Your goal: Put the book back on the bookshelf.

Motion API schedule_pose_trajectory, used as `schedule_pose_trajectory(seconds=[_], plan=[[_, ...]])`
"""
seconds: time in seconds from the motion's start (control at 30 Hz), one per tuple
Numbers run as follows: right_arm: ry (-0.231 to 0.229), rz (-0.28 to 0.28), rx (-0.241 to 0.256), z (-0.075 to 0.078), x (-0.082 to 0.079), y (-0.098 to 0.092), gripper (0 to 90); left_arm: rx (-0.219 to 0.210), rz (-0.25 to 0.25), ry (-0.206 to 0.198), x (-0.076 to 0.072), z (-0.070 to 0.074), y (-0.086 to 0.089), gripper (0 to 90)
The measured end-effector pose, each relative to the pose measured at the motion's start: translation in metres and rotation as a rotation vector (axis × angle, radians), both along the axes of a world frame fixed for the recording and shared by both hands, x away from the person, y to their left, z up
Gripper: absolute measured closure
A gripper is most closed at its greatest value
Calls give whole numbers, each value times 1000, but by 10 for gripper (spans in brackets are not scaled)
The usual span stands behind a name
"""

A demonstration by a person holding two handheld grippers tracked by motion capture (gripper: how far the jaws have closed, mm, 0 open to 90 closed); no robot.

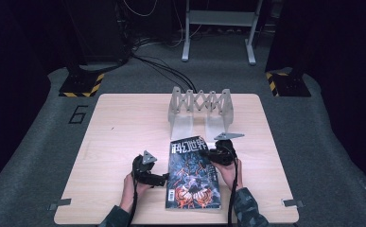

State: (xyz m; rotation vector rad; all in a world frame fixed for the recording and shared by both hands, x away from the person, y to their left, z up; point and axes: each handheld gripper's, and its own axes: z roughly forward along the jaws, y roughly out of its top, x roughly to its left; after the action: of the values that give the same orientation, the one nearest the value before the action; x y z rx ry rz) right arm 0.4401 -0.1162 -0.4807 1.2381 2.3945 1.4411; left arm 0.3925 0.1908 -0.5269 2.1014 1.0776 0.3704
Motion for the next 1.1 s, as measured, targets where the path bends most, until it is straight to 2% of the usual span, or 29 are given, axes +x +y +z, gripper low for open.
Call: schedule_pose_trajectory(seconds=[0.03,0.07,0.37,0.4,0.53,0.6,0.63,0.7,0.97,1.1], plan=[[-19,6,-6,1,-1,1,880,0,0,0,0,0,0,11],[-34,4,-3,3,-2,3,880,-32,-11,15,2,0,0,5],[-107,17,2,14,-13,7,880,-89,-53,54,8,5,-11,4],[-112,19,7,15,-15,7,880,-111,-54,57,10,6,-13,4],[-132,27,15,20,-20,8,880,-103,-85,64,13,8,-16,5],[-141,28,19,21,-21,8,880,-122,-97,79,16,7,-20,6],[-145,29,25,22,-21,8,880,-125,-95,83,16,7,-22,8],[-154,31,27,23,-22,8,880,-121,-122,97,18,7,-24,15],[-196,39,40,29,-29,10,879,-145,-147,116,22,6,-35,40],[-200,45,43,30,-31,11,879,-161,-157,122,23,6,-39,68]])
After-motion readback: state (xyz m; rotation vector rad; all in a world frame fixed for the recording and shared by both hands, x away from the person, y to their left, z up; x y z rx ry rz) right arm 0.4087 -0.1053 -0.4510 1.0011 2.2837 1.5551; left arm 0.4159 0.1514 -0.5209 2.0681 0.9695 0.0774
